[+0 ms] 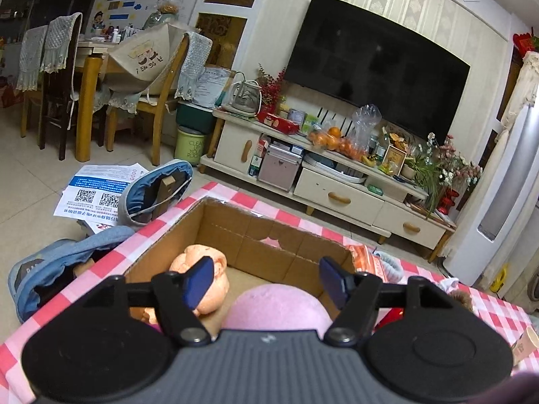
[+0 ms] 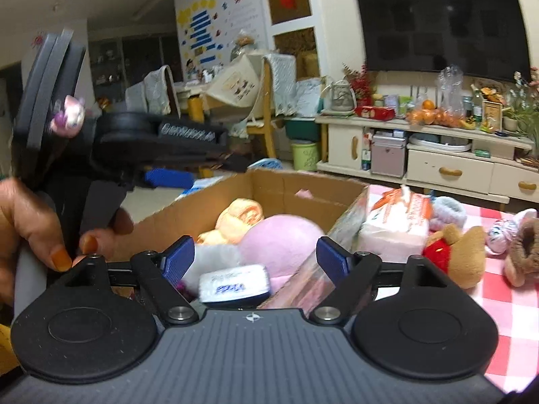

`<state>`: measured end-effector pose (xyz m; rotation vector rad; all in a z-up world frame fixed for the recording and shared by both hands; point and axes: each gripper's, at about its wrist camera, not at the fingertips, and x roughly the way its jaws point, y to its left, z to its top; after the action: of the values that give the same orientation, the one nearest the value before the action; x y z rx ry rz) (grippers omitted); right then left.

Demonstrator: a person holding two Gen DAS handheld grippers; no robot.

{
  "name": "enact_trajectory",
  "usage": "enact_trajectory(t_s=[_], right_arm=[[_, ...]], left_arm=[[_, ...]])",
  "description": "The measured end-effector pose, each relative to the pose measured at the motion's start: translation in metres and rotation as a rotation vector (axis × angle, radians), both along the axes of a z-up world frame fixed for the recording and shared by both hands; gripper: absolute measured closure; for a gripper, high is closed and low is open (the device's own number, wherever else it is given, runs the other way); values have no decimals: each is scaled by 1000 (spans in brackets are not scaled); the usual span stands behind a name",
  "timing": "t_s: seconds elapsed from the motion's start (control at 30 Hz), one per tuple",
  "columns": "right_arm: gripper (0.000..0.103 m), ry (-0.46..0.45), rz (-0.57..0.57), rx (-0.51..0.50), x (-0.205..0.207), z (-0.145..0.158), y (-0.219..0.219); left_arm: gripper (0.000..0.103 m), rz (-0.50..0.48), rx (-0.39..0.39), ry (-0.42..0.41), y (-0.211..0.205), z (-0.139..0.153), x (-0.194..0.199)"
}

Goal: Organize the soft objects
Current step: 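Carry the pompom and tissue pack over the box and open both grippers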

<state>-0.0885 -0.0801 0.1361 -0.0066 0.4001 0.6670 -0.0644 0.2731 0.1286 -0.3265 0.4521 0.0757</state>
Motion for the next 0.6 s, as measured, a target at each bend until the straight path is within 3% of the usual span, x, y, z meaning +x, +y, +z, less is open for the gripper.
enact_trajectory(t_s=[0.23,0.6], right_arm=[[2,-19,-116,43,4,10,-32],[0,69,-260,154,27,0,-78]], left_arm=[[25,2,8,-9,-8,2,-1],[5,-33,54,-11,-29,3,2]])
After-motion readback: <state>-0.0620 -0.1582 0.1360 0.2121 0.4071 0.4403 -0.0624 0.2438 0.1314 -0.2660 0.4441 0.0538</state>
